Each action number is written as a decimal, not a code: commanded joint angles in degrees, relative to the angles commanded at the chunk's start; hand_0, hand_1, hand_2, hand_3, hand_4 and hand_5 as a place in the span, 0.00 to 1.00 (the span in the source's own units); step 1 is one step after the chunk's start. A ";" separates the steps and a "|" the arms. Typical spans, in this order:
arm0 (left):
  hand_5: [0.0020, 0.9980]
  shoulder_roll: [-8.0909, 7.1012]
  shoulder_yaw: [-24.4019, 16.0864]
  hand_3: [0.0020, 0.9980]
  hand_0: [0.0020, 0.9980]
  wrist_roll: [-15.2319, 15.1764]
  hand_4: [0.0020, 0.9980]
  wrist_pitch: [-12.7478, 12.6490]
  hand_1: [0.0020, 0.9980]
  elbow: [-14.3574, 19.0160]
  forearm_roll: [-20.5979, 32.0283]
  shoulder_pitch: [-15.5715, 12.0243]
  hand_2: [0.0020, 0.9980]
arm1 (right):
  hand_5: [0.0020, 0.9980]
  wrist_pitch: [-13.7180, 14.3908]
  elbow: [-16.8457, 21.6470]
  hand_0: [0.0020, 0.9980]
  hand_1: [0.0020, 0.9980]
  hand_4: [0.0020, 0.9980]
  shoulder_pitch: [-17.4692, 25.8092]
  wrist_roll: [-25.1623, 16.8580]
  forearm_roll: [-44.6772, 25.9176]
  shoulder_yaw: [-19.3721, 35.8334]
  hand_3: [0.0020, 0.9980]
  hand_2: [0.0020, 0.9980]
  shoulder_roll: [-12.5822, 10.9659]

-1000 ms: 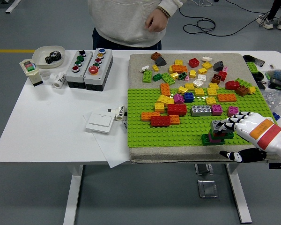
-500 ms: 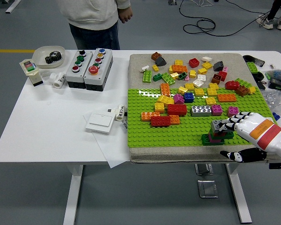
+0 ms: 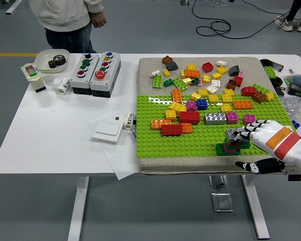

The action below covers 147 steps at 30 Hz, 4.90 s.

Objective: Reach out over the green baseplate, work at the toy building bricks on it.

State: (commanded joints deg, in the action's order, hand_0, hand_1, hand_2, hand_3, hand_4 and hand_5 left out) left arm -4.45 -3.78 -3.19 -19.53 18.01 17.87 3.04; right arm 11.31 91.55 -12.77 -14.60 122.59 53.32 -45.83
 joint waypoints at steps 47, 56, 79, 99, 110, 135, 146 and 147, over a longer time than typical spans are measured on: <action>0.62 -0.10 -0.06 0.56 0.60 0.04 0.58 -0.07 0.72 0.00 -0.34 -0.13 0.70 | 0.51 -0.20 0.15 0.41 0.59 0.81 -0.75 0.76 0.84 -0.83 0.68 0.73 0.82; 0.62 -0.17 -0.35 0.56 0.60 0.16 0.58 -0.13 0.72 0.00 -0.90 -0.25 0.70 | 0.51 -0.43 0.06 0.41 0.59 0.81 -0.83 1.16 1.04 -0.78 0.69 0.74 1.42; 0.62 -0.18 -0.05 0.56 0.60 -0.17 0.58 -0.05 0.72 0.07 -0.33 -0.07 0.70 | 0.48 -1.38 0.83 0.39 0.58 0.77 -1.13 2.40 0.98 -1.03 0.71 0.74 2.08; 0.62 -0.17 0.43 0.55 0.60 -0.47 0.57 0.05 0.72 0.10 0.47 0.26 0.69 | 0.44 -2.21 -0.12 0.39 0.56 0.74 -0.53 2.71 1.02 -1.62 0.70 0.74 2.28; 0.61 -0.17 0.60 0.55 0.60 -0.56 0.57 0.09 0.72 0.10 0.73 0.29 0.69 | 0.43 -2.63 -0.42 0.37 0.55 0.73 -0.35 2.86 1.23 -2.28 0.70 0.74 2.36; 0.61 -0.14 0.03 0.55 0.60 -0.11 0.57 -0.11 0.72 0.02 -0.36 -0.16 0.69 | 0.43 -2.65 -0.79 0.37 0.54 0.73 0.03 2.81 1.44 -2.65 0.69 0.74 2.30; 0.61 -0.16 -0.30 0.55 0.60 0.10 0.57 -0.15 0.72 0.03 -0.96 -0.35 0.70 | 0.43 -0.60 0.33 0.42 0.59 0.74 0.26 2.15 0.51 0.33 0.68 0.74 2.33; 0.61 -0.16 -0.27 0.55 0.60 0.08 0.57 -0.14 0.72 0.04 -0.92 -0.33 0.70 | 0.43 -0.43 0.34 0.42 0.59 0.74 0.18 2.07 0.39 0.63 0.68 0.74 2.32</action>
State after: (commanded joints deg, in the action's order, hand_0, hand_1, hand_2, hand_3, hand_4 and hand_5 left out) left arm -4.61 -4.05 -3.11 -19.67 18.04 16.95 2.71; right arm 10.88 91.89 -12.59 -12.53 122.97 53.95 -43.51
